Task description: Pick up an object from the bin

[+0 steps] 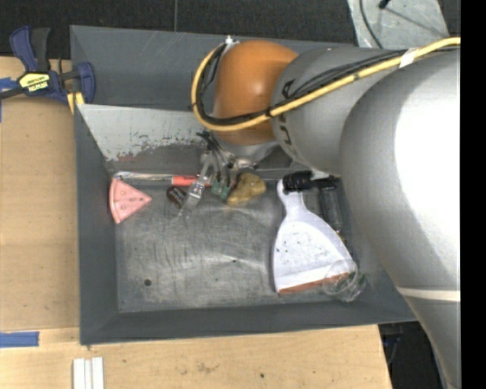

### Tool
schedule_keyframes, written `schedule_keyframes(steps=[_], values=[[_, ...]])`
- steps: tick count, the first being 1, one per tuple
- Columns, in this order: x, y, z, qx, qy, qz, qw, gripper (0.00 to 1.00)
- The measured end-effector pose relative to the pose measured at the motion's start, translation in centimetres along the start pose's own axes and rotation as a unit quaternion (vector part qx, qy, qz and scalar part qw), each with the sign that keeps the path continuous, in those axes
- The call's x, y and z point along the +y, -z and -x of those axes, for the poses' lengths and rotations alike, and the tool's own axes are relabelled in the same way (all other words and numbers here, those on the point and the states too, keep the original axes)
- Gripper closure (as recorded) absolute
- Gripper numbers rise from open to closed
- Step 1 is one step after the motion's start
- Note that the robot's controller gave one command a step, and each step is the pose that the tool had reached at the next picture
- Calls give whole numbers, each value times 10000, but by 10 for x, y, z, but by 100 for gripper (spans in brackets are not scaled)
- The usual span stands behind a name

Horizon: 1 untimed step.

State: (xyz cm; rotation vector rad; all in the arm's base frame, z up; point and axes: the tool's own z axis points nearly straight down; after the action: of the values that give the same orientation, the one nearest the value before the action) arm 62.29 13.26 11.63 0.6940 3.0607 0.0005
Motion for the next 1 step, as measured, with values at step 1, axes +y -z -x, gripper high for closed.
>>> schedule_keyframes(steps=[1], values=[[-8,-26,8,6,735,3,9973,0]])
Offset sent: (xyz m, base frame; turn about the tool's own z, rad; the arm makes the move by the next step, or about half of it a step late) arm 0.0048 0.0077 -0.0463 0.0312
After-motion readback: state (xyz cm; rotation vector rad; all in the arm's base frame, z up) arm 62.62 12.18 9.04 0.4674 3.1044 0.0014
